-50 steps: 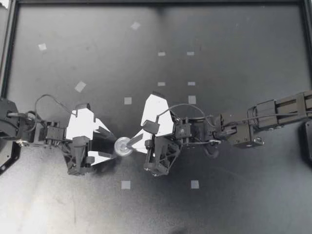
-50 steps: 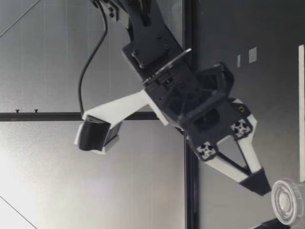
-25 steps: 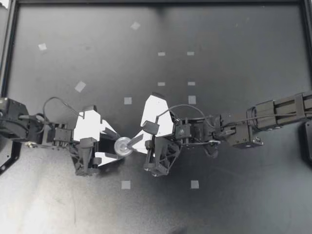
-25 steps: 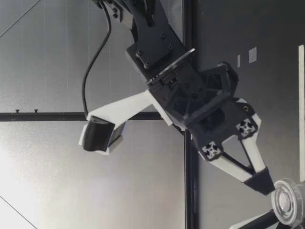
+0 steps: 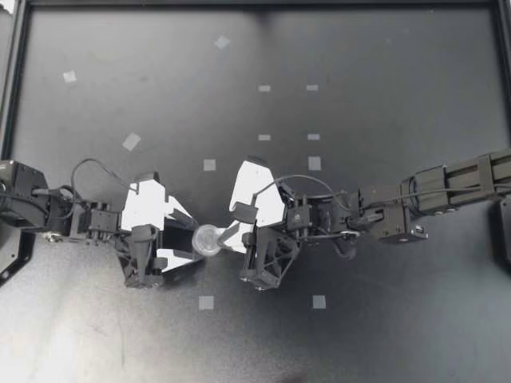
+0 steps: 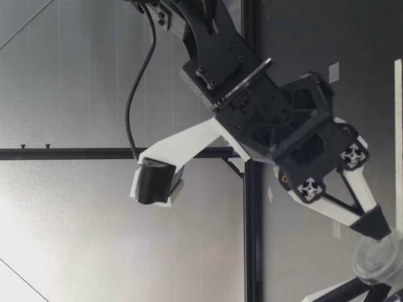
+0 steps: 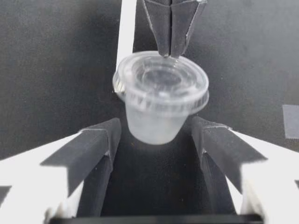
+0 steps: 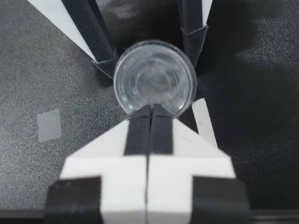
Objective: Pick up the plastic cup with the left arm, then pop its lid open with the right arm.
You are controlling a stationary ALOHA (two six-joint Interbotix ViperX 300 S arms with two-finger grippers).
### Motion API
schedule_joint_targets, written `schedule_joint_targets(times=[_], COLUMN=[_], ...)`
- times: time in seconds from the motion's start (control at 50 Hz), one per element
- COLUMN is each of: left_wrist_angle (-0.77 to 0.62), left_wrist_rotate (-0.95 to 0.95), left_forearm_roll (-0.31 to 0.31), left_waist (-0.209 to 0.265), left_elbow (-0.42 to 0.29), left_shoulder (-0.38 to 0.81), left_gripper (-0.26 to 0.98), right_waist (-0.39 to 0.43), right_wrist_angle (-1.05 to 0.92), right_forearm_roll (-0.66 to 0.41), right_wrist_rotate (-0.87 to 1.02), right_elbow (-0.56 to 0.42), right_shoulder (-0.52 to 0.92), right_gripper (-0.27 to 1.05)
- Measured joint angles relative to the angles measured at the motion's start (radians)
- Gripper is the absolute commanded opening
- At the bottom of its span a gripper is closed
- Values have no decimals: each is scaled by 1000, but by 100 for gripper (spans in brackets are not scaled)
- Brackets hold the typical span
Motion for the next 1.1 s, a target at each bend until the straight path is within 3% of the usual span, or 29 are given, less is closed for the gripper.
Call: schedule_joint_targets(times=[0.7, 1.1], left_wrist_angle=[72, 133], left_wrist_rotate=[-8, -14], left_forearm_roll=[-2, -2], left_waist=[0, 0], left_elbow=[-38, -52], left_shoulder=[0, -21], left_gripper=[59, 39], right_waist=[0, 0], right_wrist_angle=[-2, -2], right_forearm_roll=[0, -6], right_wrist_rotate=[0, 0], right_elbow=[0, 0], right_shoulder=[3, 3], right_gripper=[-10, -10])
